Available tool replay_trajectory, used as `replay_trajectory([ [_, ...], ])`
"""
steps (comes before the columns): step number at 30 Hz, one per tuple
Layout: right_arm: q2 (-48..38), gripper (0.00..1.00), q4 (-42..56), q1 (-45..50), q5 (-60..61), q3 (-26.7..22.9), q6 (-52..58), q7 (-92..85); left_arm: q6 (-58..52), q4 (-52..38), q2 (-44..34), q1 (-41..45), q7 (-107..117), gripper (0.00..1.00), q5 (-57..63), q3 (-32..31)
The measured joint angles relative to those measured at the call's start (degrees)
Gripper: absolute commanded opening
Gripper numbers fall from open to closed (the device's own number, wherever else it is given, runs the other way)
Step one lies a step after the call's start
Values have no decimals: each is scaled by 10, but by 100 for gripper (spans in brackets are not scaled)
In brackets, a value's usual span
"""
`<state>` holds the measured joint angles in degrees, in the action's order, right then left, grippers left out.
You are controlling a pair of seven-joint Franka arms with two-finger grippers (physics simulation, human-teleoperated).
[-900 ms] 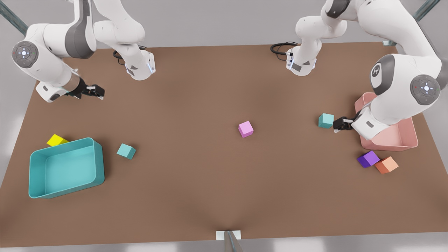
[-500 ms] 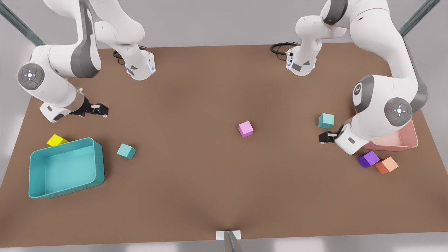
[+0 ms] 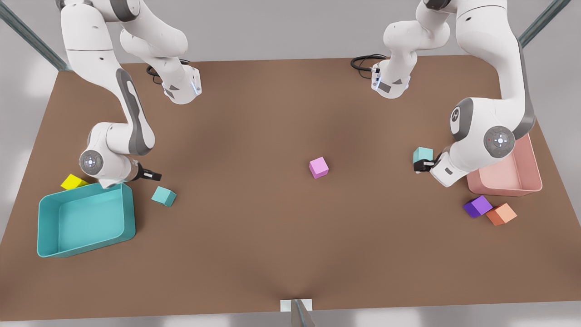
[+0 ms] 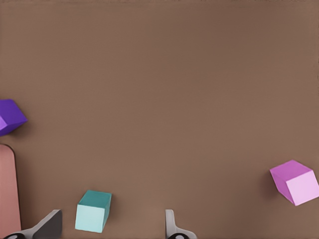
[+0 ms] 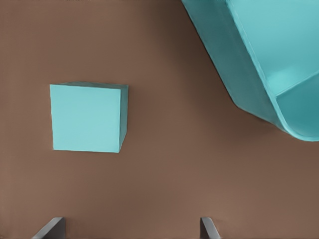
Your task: Stack the two blue cubes on top of each other
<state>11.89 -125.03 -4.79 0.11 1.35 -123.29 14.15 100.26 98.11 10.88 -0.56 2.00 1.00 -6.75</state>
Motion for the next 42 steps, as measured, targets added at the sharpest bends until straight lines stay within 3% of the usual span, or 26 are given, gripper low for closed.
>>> replay_trajectory([
  [8, 66, 100, 5, -5, 17, 21, -105, 78, 10, 4, 4, -1, -15, 100, 2, 1],
  [22, 108, 100, 9, -9, 22, 38, -203, 162, 12, 4, 3, -1, -28, 100, 4, 1],
  [42, 100, 100, 7, -21, 22, 36, -203, 191, -1, 1, -6, 0, -36, 100, 4, 1],
])
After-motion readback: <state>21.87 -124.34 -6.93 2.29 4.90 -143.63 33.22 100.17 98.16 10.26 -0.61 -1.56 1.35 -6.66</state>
